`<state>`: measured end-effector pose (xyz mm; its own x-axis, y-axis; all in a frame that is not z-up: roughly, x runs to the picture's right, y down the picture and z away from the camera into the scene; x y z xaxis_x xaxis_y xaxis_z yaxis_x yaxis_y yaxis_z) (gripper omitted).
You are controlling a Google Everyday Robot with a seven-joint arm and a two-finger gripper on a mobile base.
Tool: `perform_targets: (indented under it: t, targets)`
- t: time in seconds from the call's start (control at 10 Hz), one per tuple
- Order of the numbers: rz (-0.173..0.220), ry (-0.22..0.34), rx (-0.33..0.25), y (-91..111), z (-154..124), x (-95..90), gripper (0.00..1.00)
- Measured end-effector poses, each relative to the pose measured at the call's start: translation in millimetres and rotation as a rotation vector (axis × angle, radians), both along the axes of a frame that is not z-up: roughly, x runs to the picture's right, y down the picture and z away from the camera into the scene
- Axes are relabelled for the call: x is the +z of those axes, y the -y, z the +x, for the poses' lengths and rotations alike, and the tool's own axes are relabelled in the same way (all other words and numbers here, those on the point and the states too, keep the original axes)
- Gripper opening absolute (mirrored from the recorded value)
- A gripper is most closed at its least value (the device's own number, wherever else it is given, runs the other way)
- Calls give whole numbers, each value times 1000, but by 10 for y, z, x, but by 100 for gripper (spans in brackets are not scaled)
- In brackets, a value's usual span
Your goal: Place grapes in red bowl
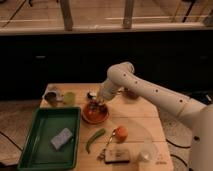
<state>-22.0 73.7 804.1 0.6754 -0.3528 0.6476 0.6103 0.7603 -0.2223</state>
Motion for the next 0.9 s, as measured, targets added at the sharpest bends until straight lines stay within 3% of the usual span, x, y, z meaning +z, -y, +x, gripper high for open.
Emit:
perform_targets:
  t: [0.9]
  targets:
    - [-44,28,4,-42,64,53,6]
